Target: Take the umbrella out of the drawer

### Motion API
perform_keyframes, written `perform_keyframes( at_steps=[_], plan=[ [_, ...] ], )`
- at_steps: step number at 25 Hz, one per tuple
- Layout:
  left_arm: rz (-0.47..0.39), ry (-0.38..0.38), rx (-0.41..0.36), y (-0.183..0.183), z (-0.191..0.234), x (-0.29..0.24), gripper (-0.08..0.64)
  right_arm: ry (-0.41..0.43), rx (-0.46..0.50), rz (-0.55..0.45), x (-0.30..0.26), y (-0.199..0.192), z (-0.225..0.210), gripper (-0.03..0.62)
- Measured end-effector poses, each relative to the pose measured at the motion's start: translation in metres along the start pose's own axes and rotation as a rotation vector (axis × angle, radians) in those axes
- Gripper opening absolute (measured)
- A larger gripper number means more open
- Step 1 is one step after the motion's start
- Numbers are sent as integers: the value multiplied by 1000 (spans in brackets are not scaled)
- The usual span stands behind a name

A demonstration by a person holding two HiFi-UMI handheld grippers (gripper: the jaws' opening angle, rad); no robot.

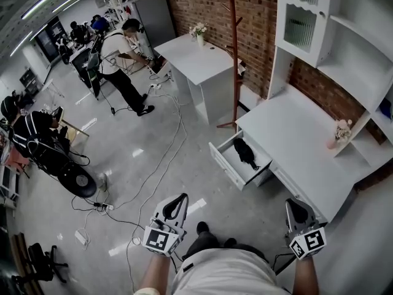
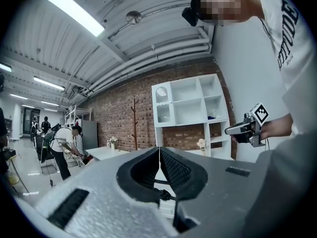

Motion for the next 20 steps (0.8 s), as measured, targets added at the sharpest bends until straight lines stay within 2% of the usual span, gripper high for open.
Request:
perform_keyframes(
  at_steps=[10, 20],
  plan=[
    [0, -20, 11, -6, 17, -28, 26, -22, -12, 19, -20, 3, -10, 31],
    [2, -98, 12, -17, 50, -89, 26, -75, -37, 32, -62, 7, -26, 31]
  ],
)
Point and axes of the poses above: the fingertips, and each gripper's own axes: x backward along the fingers, z to its left, y out of its top, the point moved 9 cm from there along x, backward along the fingers, and after that the axes turned 9 degrees about y, right-handed, at the moved point
